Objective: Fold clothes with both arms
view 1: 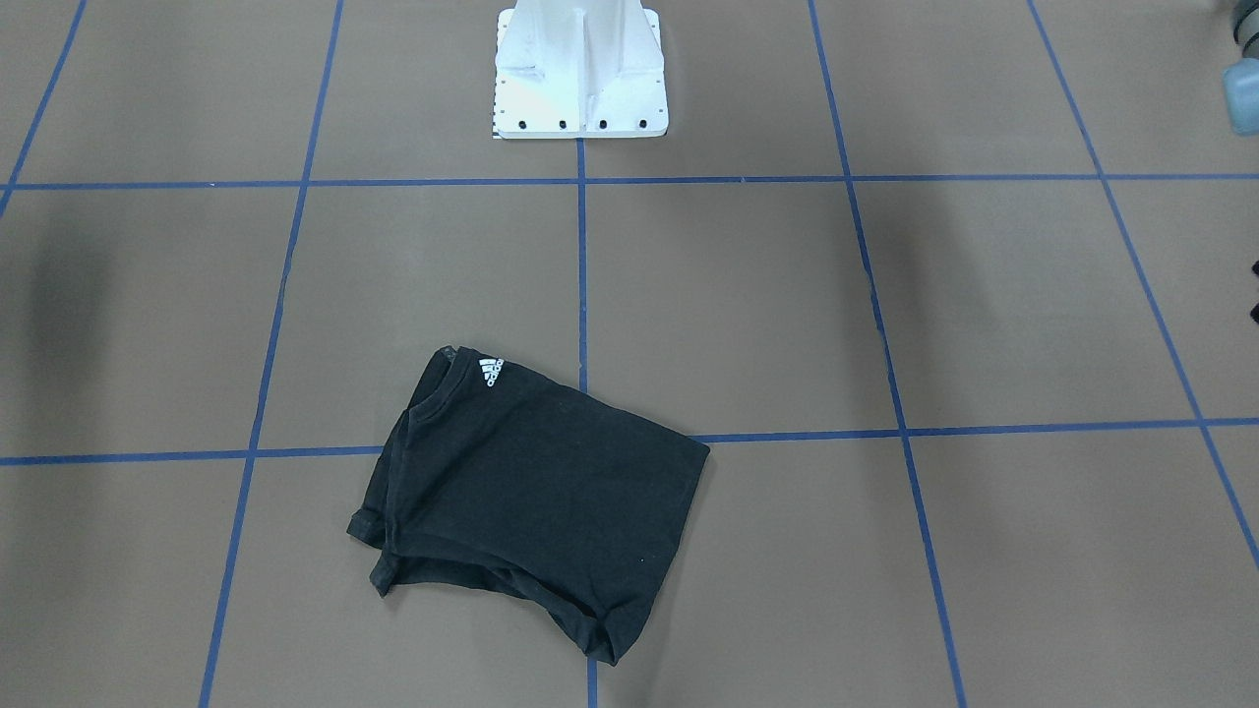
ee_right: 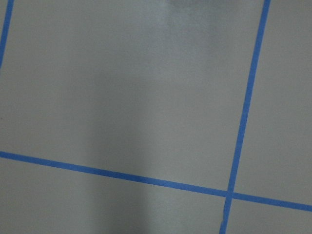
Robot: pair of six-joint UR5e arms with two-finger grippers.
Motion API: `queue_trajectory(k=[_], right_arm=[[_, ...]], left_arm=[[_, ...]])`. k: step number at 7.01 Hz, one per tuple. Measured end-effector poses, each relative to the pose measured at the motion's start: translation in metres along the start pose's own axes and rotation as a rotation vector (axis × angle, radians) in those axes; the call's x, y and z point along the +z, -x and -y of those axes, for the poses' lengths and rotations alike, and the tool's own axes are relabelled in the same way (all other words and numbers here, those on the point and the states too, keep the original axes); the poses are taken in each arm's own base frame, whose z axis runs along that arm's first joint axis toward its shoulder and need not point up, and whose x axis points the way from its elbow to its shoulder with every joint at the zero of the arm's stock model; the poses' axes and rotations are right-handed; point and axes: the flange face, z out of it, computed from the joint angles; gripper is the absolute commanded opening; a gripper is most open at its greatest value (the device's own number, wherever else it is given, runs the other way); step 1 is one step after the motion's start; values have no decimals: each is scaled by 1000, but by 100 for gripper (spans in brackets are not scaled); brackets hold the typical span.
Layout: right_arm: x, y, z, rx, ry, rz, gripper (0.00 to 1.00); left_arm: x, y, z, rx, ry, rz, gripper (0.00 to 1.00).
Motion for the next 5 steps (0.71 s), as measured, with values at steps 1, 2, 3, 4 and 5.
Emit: queue_trajectory(k=[1,2,3,4,5], right_arm=[[2,-15,-11,26,2,-1,100],[1,-28,-20,45,0,-5,100],[2,-45,-35,71,3,-7,100],[8,-66,-58,98,6,-8,100],[11,-80,-86,109,-4,-9,100]], left_arm=[[-6,15,-12,16,3,13,100],[-6,25,-19,22,8,31,100],[-3,32,-23,19,17,47,100],[1,38,-30,-2,45,60,100],[2,39,-32,-15,94,70,100]])
